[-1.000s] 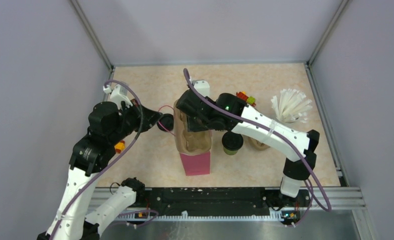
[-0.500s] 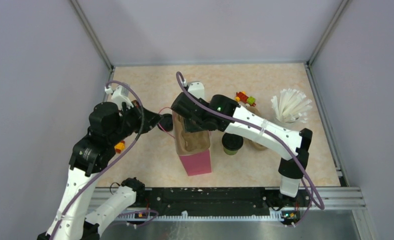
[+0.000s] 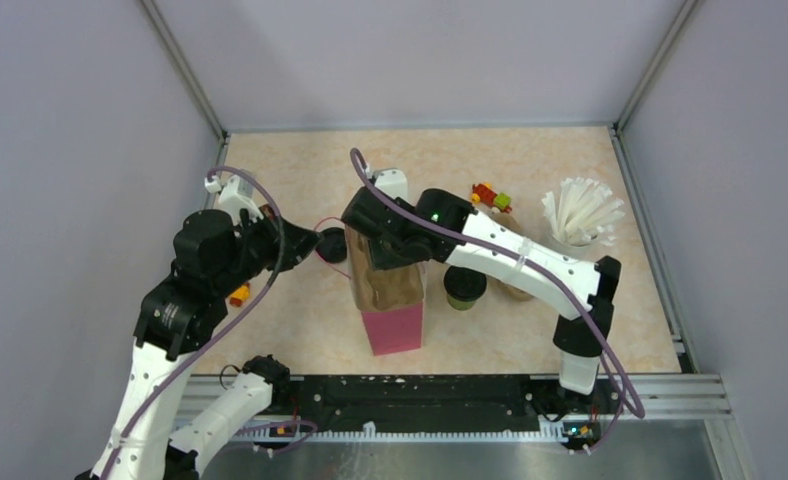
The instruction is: Pack the takeout coffee
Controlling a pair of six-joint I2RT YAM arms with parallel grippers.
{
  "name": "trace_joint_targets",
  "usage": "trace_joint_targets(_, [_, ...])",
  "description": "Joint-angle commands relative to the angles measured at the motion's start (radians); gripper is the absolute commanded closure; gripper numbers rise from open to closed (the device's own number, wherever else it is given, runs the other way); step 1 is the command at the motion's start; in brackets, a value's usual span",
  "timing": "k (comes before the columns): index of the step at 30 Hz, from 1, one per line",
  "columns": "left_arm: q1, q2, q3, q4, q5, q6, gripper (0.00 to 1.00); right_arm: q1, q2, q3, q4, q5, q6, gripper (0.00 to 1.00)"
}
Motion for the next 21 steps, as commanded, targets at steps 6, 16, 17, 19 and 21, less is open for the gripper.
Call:
trace_joint_targets(6, [-0.001,-0.001,-0.003,0.009,-0.029,0.014,1.0,0.025,-0.052,-0.095,-0.018,-0.026,0.008,0.69])
trace_joint_targets(16, [-0.001,-0.003,-0.016,0.027,-0.011,-0.002,1.0,0.025,-0.005,-0.129,0.103,0.024,-0.018,0.62])
trace_joint_targets(17, [-0.001,-0.004,-0.017,0.025,-0.011,-0.002,1.0,0.025,0.0,-0.127,0.098,0.026,-0.016,0.61])
trace_joint_targets(19, [0.0,-0.006,-0.017,0.022,-0.01,-0.005,1.0,0.025,0.001,-0.126,0.09,0.029,-0.008,0.59])
trace_joint_targets(21, [0.0,-0.011,-0.023,0.021,-0.01,-0.008,1.0,0.025,-0.002,-0.126,0.086,0.039,-0.005,0.57])
